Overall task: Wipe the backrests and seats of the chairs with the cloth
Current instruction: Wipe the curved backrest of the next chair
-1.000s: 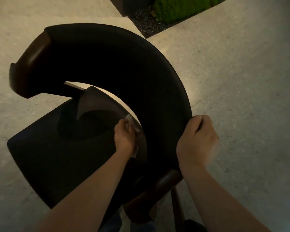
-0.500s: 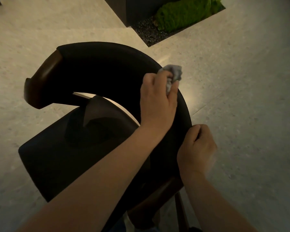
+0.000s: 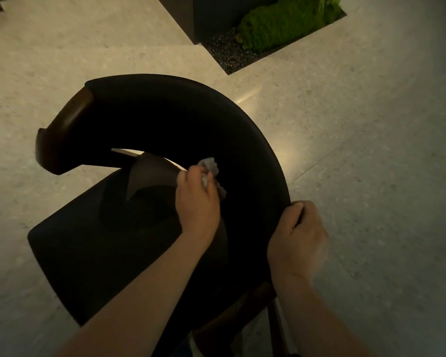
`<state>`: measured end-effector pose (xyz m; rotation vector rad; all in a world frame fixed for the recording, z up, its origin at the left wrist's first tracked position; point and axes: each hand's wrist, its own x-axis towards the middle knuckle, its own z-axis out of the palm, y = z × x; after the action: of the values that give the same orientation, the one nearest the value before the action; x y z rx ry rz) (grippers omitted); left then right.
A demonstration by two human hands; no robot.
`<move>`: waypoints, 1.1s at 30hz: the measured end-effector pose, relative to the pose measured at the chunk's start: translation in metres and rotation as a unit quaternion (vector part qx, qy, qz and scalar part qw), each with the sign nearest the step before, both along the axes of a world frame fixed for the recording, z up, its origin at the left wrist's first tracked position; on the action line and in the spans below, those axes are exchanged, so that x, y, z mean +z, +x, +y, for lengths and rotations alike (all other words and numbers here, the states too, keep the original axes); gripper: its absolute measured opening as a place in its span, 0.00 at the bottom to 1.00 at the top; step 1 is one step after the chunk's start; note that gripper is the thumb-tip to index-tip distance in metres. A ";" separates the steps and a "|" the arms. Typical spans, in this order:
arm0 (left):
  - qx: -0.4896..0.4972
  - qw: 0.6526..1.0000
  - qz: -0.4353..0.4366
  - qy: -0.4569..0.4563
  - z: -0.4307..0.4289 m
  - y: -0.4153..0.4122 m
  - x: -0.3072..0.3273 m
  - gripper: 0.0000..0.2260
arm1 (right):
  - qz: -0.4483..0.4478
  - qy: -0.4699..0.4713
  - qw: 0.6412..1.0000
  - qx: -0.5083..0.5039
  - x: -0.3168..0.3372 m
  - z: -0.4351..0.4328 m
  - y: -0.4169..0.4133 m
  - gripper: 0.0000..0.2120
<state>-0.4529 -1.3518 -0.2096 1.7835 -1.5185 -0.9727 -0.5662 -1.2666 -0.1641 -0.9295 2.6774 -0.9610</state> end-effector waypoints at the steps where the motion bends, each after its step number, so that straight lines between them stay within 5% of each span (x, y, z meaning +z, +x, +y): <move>1: 0.005 1.000 0.011 -0.026 -0.003 -0.002 0.006 0.07 | 0.000 0.001 1.000 0.000 0.000 0.000 0.000 0.15; 5: -0.004 0.986 0.052 -0.161 -0.027 -0.033 0.041 0.06 | 0.007 0.000 1.000 -0.005 0.003 0.001 0.000 0.14; 8: -0.014 0.981 0.000 -0.191 -0.032 -0.050 0.044 0.06 | 0.006 0.005 1.000 -0.009 0.003 0.000 0.000 0.13; 17: 0.106 0.985 0.074 -0.115 -0.012 -0.055 0.000 0.11 | 0.011 0.008 1.000 0.000 -0.001 0.002 -0.001 0.15; 28: 0.052 0.998 0.017 0.021 0.000 -0.012 -0.065 0.10 | -0.001 -0.004 1.000 0.001 -0.001 0.002 -0.001 0.14; 33: 0.025 0.994 0.103 0.038 0.006 -0.004 -0.064 0.11 | 0.002 -0.004 1.000 0.001 -0.002 0.001 -0.002 0.15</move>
<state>-0.4569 -1.3461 -0.2735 1.7040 -1.3197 -1.1648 -0.5679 -1.2654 -0.1665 -0.9372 2.6760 -0.9723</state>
